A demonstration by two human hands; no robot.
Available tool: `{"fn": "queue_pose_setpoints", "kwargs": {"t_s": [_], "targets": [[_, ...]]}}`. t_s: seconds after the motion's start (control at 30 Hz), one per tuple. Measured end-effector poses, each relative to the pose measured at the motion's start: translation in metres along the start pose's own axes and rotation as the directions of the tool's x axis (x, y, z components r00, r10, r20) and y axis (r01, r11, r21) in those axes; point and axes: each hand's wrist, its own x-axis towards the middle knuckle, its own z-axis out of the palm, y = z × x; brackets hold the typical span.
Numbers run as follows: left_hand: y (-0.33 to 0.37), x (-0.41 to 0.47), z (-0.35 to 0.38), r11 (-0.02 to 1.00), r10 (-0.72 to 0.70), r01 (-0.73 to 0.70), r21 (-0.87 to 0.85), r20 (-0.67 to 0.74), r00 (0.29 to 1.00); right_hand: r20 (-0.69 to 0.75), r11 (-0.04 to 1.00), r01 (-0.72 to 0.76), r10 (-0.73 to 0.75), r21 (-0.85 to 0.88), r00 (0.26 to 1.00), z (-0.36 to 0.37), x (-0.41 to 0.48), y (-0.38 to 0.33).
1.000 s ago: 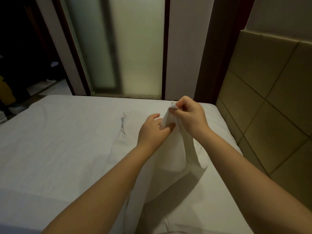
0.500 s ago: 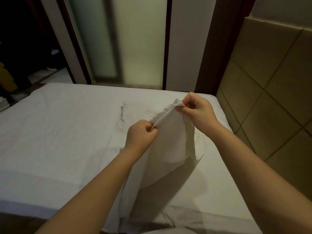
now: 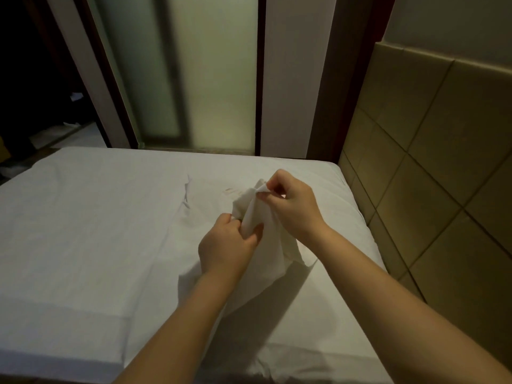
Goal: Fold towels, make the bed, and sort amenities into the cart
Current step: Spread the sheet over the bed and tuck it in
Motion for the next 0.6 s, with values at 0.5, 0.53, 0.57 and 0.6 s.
{"fn": "queue_pose_setpoints", "kwargs": {"t_s": [0.5,0.53,0.57,0.6], "targets": [[-0.021,0.026,0.003,0.967,-0.241,0.213,0.138,0.238,0.941,-0.079,0.999,-0.030,0.027,-0.037,0.997,-0.008,0.010,0.004],[-0.025,0.026,0.006,0.961,-0.274,0.247,0.129,0.277,0.921,-0.081,0.999,-0.022,0.020,-0.030,0.997,-0.009,0.011,0.002],[-0.029,0.026,0.008,0.953,-0.299,0.271,0.133,0.305,0.904,-0.079,0.999,-0.011,0.009,-0.030,0.997,-0.011,0.012,0.001],[-0.033,0.026,0.009,0.947,-0.319,0.285,0.149,0.318,0.893,-0.079,0.999,-0.003,0.001,-0.036,0.997,-0.013,0.013,0.000]]}}
